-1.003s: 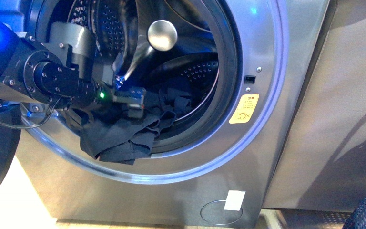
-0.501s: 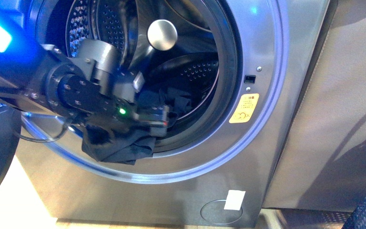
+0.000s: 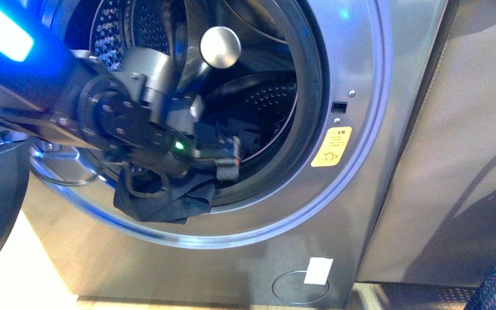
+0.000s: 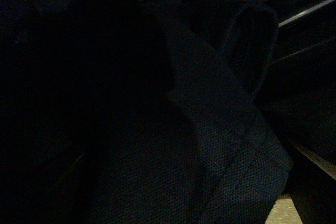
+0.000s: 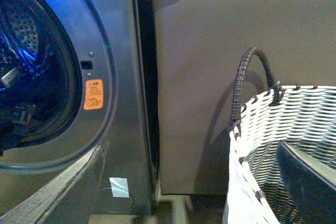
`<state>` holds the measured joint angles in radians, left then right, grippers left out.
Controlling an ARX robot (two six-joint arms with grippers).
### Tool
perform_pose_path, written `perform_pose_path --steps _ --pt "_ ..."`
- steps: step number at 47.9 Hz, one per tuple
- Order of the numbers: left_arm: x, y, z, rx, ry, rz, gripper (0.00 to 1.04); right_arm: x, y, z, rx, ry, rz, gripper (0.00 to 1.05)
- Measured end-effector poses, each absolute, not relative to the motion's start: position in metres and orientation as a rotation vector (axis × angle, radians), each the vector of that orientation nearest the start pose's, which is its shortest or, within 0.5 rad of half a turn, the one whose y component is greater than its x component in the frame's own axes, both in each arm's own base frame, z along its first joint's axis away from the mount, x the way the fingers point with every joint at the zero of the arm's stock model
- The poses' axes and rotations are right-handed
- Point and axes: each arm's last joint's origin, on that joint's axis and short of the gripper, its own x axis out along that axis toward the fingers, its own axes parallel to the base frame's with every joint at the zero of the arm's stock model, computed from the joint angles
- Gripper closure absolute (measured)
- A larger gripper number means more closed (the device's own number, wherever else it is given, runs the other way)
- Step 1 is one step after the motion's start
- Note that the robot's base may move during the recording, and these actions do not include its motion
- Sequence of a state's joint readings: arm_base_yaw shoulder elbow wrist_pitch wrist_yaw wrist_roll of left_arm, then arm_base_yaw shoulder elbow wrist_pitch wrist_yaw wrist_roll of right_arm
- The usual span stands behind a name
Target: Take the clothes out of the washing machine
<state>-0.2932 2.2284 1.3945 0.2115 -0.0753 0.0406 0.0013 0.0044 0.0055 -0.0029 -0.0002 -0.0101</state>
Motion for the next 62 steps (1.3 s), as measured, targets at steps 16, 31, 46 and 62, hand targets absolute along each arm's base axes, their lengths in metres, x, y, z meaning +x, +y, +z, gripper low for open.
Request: perform_pose_path --steps 16,31,46,62 --pt "0.455 -0.126 0.107 0.298 0.616 -0.196 0.33 0.098 0.0 0.165 -0.01 0.002 0.002 0.07" --pt "0.461 -0.091 0.103 0.253 0.668 -0.172 0.76 0.098 0.0 0.165 -0.01 0.002 0.002 0.07" --pt "0.456 -0.088 0.109 0.175 0.636 -0.218 0.97 0.098 0.0 0.165 -0.01 0.002 0.002 0.07" --pt "0.423 -0.099 0.144 0.102 0.481 -0.335 0.98 0.098 0.0 0.165 -0.01 0.002 0.002 0.07"
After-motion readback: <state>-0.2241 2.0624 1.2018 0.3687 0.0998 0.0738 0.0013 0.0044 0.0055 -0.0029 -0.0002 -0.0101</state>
